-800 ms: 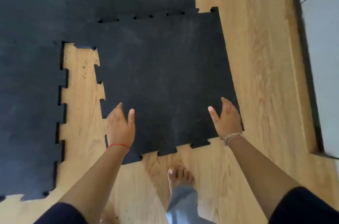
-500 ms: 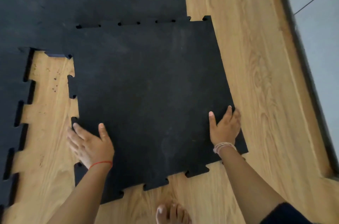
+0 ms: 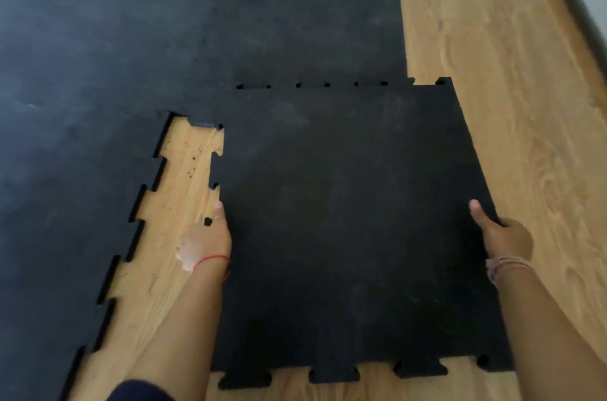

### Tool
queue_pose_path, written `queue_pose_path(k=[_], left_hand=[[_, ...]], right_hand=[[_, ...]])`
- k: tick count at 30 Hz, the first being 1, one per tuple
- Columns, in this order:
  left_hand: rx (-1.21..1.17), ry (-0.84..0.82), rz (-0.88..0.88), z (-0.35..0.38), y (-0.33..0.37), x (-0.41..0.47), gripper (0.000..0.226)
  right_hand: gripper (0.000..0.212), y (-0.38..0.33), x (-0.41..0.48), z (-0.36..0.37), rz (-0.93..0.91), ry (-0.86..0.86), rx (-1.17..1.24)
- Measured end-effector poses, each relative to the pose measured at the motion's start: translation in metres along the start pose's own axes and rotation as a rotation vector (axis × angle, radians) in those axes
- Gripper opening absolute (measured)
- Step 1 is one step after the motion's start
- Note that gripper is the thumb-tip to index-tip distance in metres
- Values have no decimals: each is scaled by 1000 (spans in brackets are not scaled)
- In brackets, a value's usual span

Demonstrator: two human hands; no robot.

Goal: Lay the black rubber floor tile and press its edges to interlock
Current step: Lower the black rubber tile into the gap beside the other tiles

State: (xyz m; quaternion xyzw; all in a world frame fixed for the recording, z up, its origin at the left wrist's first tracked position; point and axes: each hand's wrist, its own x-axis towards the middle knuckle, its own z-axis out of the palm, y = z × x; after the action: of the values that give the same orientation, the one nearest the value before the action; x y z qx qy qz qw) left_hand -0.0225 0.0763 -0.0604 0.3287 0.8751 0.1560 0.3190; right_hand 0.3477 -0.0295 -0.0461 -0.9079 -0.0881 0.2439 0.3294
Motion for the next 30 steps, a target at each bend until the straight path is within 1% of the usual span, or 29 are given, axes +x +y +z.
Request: queue_pose_path(k=[2,3,6,8,10,11,13,14,16,19,21,26,30], left_hand=[[-68,-65,35,-8,1,1,68],[-102,-52,64,-14,2,0,64],[-140,116,213,-39,9,4,55],[-118,241,323,-61,6,17,54],[-53,338,378,-80,-6,35,53],[-1,367,375,-88,-14,46,50],[80,407,325,-99,-28,64,43],[88,415,303,-103,-31,70,44],[87,370,266,-105,-29,77,52],[153,226,229,-92,-23,75,56],[225,164,215,-81,-26,73,58],[278,140,259,-76,-21,77,59],[267,96,313,-72,-15,77,61]], right_hand=[[72,-8,-4,1,77,35,100],[71,-11,-8,2,97,53,154],[63,-12,-29,10,130,91,310],[59,-7,-50,20,94,54,385],[54,2,-69,34,64,-25,342],[52,8,-77,41,35,-62,287],[53,17,-91,54,-48,-162,102],[56,18,-96,57,-81,-208,-9],[59,18,-98,59,-116,-225,-174],[53,8,-94,55,-114,-223,-201],[51,-1,-96,54,-91,-212,-206],[61,-16,-100,63,-35,-197,-334],[62,-23,-105,60,10,-207,-304]])
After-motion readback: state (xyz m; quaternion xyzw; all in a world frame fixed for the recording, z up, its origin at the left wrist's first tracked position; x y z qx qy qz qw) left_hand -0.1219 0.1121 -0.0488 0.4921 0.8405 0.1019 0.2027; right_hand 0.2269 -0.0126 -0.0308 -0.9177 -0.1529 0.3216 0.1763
